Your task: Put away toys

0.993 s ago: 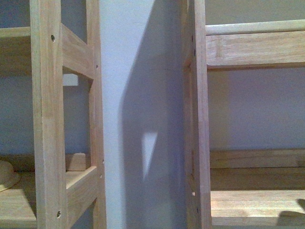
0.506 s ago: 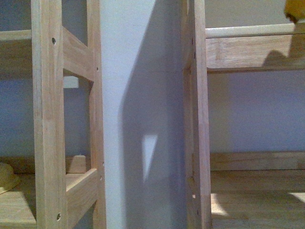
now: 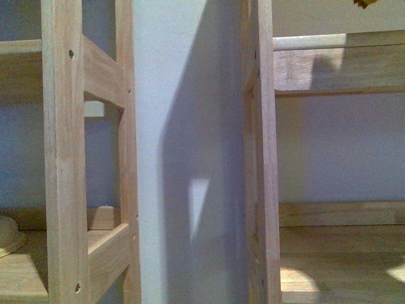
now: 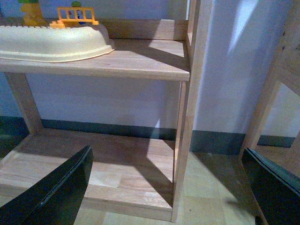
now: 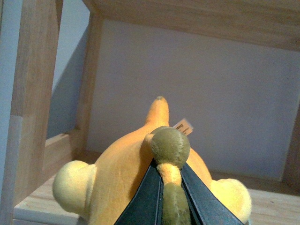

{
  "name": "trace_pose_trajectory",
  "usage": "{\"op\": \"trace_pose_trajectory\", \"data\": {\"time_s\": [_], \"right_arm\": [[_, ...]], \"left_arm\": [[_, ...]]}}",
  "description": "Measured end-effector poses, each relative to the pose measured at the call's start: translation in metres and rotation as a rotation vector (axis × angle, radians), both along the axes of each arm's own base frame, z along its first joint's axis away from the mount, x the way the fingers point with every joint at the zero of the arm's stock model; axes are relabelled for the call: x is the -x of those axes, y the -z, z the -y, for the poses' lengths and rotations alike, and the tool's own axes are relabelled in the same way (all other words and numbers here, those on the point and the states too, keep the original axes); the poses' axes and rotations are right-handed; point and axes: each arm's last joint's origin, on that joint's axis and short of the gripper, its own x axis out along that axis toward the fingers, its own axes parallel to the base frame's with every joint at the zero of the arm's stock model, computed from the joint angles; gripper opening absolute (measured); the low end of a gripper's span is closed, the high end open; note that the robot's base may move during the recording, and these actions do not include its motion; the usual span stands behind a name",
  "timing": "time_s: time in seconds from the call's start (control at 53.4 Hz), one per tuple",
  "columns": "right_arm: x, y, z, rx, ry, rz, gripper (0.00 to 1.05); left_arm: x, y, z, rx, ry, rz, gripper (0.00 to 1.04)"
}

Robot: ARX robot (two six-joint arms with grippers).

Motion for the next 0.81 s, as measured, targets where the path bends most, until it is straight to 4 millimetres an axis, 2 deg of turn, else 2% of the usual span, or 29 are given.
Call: {"op": "trace_pose_trajectory", "data": {"time_s": [0.206, 0.394, 0.544, 0.6, 0.806], "right_arm": [[-0.045, -0.007, -0.005, 0.009, -0.052, -0.015, 0.06], [-0.098, -0.019, -0.008, 0.007, -0.077, -0.018, 0.06], [-0.131, -0.023, -0.008, -0.01, -0.063, -0.024, 0.06], [-0.151, -0.024, -0.007, -0.027, -0.057, -0.033, 0.06], [-0.184, -0.018, -0.009, -0.077, -0.072, -0.068, 0.06]], "left_arm": [[0.0, 0.0, 0.0, 0.0, 0.0, 0.0, 0.98], [0.0, 0.0, 0.0, 0.0, 0.0, 0.0, 0.98], [0.0, 0.0, 0.0, 0.0, 0.0, 0.0, 0.98], [0.0, 0.0, 0.0, 0.0, 0.0, 0.0, 0.98], [0.0, 0.0, 0.0, 0.0, 0.0, 0.0, 0.98]]}}
